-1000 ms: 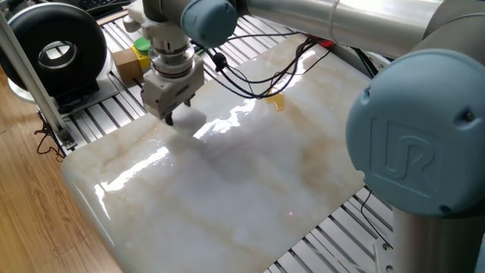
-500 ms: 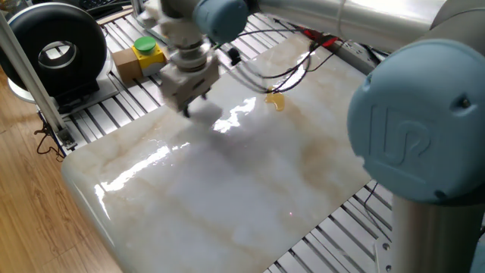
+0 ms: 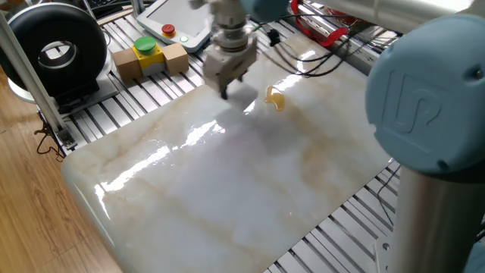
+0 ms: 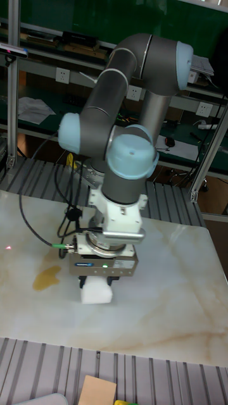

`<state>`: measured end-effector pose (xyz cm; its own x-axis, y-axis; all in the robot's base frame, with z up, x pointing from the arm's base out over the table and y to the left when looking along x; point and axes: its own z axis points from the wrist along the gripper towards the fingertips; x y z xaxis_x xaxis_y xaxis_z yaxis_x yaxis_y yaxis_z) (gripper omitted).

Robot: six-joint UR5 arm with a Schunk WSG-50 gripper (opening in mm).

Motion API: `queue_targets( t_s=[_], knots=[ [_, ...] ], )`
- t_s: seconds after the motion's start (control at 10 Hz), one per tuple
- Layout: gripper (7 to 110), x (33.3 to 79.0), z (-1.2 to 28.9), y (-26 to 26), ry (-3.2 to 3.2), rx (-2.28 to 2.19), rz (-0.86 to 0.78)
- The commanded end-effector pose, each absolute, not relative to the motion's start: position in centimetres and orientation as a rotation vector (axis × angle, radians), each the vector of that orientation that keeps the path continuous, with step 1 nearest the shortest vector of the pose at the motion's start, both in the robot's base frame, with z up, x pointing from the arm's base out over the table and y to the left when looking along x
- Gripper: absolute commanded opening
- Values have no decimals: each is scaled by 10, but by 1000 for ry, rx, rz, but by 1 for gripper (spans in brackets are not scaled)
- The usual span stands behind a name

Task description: Clean the tabletop with a sponge

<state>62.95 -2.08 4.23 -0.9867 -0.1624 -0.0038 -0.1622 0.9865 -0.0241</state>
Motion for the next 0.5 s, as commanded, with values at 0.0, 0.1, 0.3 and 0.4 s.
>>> queue_targets(
  t_s=[0.0,0.1,0.3,0.4],
  knots=[
    [7,620,32,-47,3105,-235,3],
    [7,619,31,-50,3103,-238,-14],
    [7,618,31,-51,3114,-219,-32],
    [7,619,31,-52,3112,-188,-34]
  ],
)
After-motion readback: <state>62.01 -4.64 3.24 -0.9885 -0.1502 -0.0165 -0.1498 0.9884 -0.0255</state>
